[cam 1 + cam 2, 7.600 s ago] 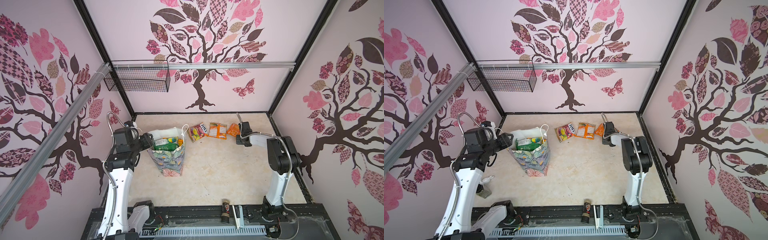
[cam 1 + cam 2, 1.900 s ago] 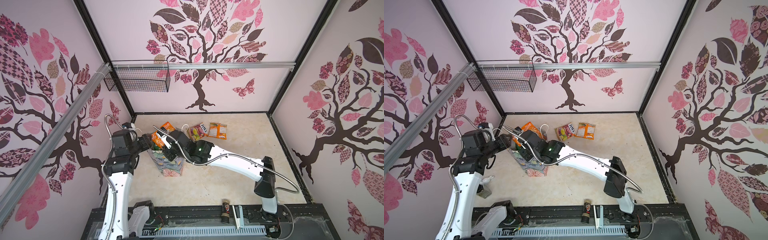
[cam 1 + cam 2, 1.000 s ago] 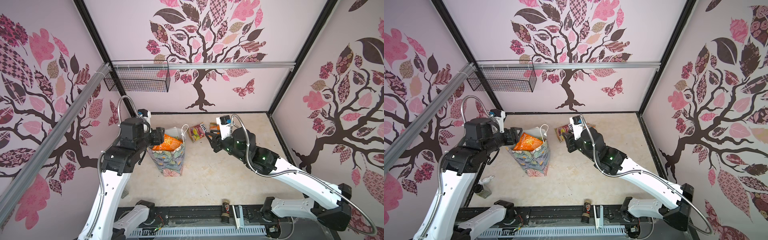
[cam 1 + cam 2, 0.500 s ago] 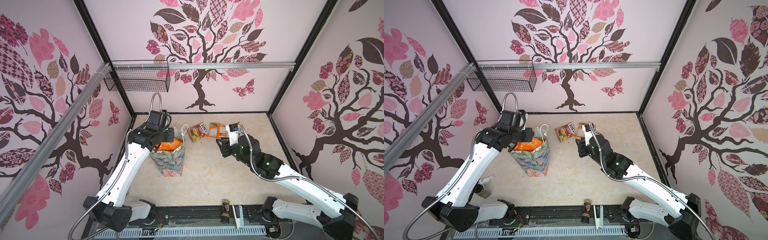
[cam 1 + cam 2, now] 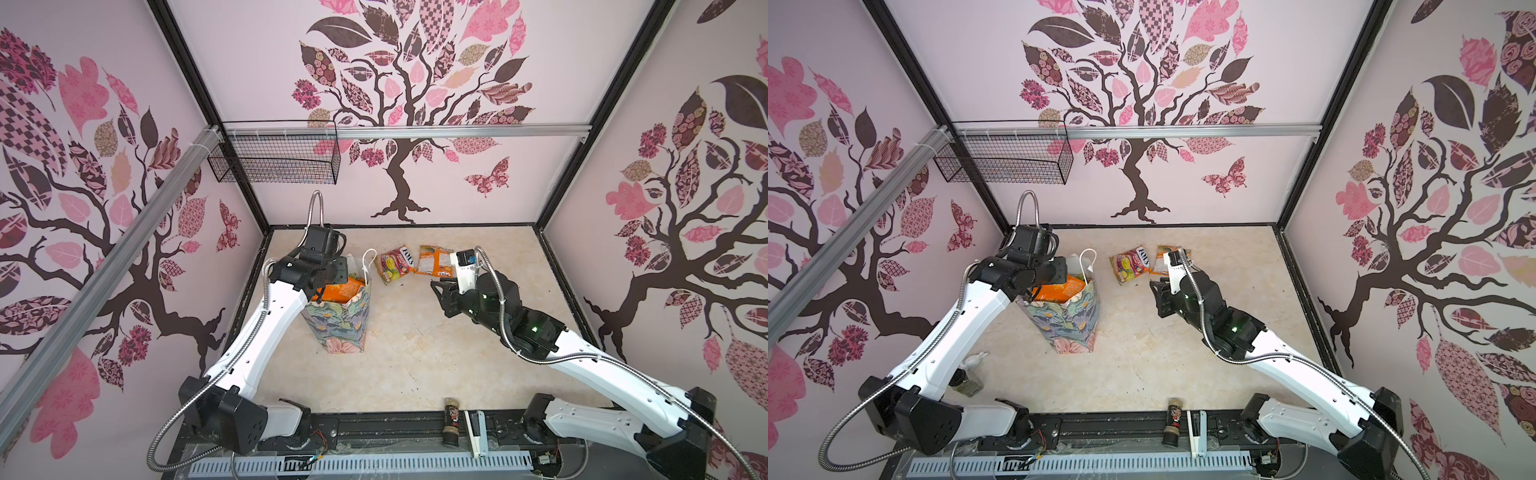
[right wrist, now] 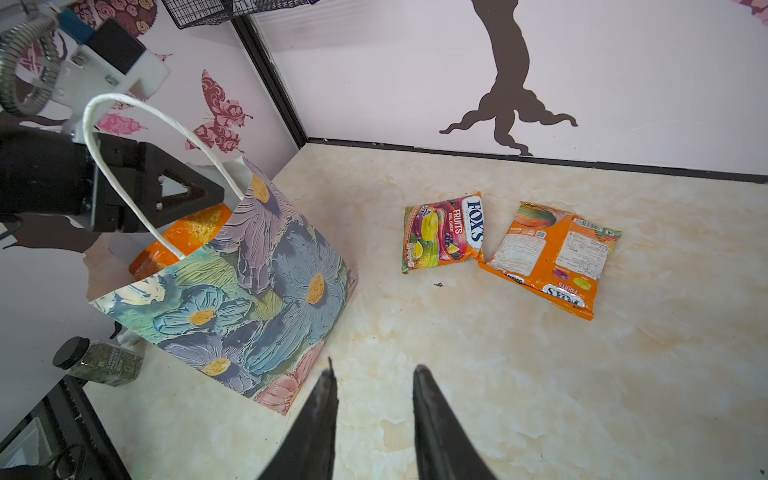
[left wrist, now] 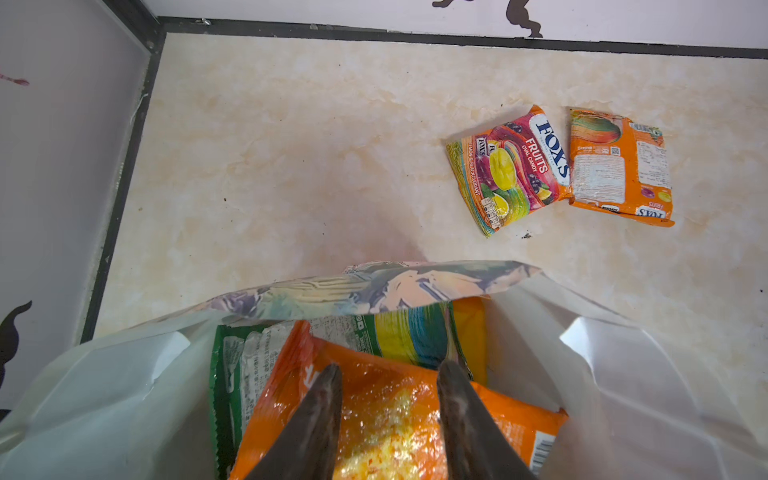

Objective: Place the snacks into the paper bag
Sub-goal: 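Withdraw the right gripper toward the Fox's bag while the left resettles the paper bag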

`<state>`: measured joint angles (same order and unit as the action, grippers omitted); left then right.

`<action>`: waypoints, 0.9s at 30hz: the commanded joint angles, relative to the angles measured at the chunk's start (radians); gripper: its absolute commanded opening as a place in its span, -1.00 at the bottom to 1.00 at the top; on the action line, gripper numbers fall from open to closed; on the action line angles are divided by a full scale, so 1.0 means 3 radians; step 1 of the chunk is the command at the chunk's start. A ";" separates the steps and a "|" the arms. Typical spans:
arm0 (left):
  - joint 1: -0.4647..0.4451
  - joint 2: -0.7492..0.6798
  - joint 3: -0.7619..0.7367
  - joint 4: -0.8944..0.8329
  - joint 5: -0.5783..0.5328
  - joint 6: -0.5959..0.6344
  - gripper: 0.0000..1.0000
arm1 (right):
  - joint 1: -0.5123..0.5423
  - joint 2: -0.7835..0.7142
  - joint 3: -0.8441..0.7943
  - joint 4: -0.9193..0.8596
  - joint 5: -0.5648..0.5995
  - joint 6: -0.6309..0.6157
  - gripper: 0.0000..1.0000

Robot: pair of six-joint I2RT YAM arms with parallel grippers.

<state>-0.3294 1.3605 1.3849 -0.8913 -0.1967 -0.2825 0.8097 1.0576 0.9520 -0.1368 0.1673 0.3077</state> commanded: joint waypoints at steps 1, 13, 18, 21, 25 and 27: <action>0.0037 0.0059 -0.0162 0.0209 0.0041 -0.0088 -0.15 | -0.0020 -0.0018 0.0033 0.0067 -0.0023 -0.0013 -0.33; 0.0045 0.0184 -0.0459 0.0471 0.0247 -0.0229 -0.16 | -0.0226 0.0179 -0.0026 0.0123 -0.0225 0.0040 -0.30; 0.0045 0.0187 -0.0477 0.0464 0.0240 -0.0216 -0.07 | -0.0351 0.0239 -0.0081 0.0144 -0.0328 0.0064 -0.29; 0.0040 0.0134 -0.0407 0.0403 0.0187 -0.0214 0.05 | -0.0386 0.0279 -0.0090 0.0159 -0.0345 0.0070 -0.28; 0.0040 0.0018 -0.0063 0.0058 -0.0055 -0.0118 0.23 | -0.0444 0.0337 -0.0083 0.0105 -0.0351 0.0043 -0.21; 0.0042 -0.0093 0.0156 -0.0178 -0.0193 -0.0054 0.29 | -0.0508 0.0360 -0.0095 0.0070 -0.0335 0.0034 -0.18</action>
<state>-0.3191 1.3991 1.3212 -0.8516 -0.1783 -0.3260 0.6827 1.1461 0.9222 -0.1127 0.0696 0.3222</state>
